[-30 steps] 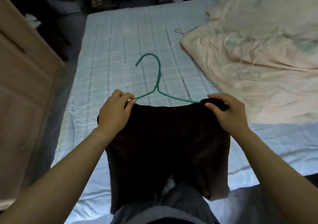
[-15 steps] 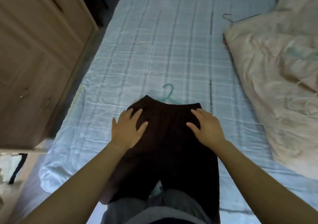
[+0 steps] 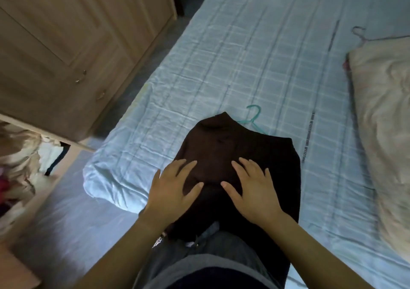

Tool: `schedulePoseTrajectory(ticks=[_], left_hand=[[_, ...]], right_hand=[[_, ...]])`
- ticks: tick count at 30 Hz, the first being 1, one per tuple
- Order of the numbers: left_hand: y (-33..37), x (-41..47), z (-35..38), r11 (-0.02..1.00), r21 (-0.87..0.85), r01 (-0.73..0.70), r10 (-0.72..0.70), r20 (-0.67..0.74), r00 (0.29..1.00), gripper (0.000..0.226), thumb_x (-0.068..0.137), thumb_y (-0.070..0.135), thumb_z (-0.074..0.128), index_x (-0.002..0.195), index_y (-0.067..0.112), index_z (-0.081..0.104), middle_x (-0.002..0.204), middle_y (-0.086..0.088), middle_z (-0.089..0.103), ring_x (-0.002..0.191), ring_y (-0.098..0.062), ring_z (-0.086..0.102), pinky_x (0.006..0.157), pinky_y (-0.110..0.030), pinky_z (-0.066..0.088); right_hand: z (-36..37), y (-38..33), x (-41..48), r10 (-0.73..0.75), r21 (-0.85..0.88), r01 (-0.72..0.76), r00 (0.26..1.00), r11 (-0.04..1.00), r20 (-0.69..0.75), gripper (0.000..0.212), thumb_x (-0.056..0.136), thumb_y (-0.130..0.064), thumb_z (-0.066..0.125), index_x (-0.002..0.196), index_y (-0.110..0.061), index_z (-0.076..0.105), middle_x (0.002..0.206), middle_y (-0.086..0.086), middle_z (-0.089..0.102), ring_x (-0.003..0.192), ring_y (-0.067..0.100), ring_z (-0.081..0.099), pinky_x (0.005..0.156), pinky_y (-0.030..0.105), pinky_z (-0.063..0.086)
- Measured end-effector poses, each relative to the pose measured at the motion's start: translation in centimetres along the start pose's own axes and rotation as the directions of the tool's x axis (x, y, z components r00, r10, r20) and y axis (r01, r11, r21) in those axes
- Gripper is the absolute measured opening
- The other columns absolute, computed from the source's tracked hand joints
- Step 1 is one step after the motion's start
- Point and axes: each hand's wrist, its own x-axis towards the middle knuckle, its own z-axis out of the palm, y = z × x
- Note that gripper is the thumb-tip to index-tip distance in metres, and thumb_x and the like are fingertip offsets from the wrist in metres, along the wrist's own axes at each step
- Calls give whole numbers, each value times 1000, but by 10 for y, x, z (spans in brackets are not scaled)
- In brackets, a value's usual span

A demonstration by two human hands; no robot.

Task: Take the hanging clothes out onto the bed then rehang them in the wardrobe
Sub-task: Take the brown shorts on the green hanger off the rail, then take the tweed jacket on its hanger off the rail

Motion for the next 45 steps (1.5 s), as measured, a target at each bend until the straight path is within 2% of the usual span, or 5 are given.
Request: schedulePoseTrajectory(ticks=[10,18,24,36,45], left_hand=[[-118,-96,-55,956,-148,252,-277,-177,944,61,85,66,32,131,31,52,133,1,54,123,-23,51,102,-51,39],[-276,-195,-129,900,-174,400,-437,-358,825,54,88,61,35,127,29,54,131,1,55,117,-23,53,95,-38,42],[-389,-253,-205,842,-118,526,-517,-454,726,63,86,64,28,132,26,49,134,-2,51,121,-26,49,98,-47,41],[-565,-266,-388,733,-29,680,-506,-690,517,64,82,64,26,125,24,51,123,-6,54,116,-30,50,100,-51,38],[-685,-218,-578,678,34,734,-360,-856,372,63,84,65,26,134,31,45,134,2,49,123,-22,47,100,-47,40]], right_hand=[[36,-162,19,-354,-44,355,934,934,43,70,87,-60,32,128,-8,52,132,14,53,122,31,49,97,48,45],[101,-377,21,-600,7,601,798,799,62,88,79,-75,14,137,-15,43,144,5,42,130,23,40,103,34,36],[128,-534,35,-754,26,755,656,655,-41,72,84,-60,33,126,-5,54,130,12,55,118,30,52,95,40,46],[86,-806,103,-905,23,935,350,355,-243,67,88,-57,36,137,-12,44,144,4,41,133,18,35,104,25,27],[7,-1027,189,-871,69,987,162,147,-464,55,94,-48,41,137,-14,43,141,2,43,129,18,40,103,32,36]])
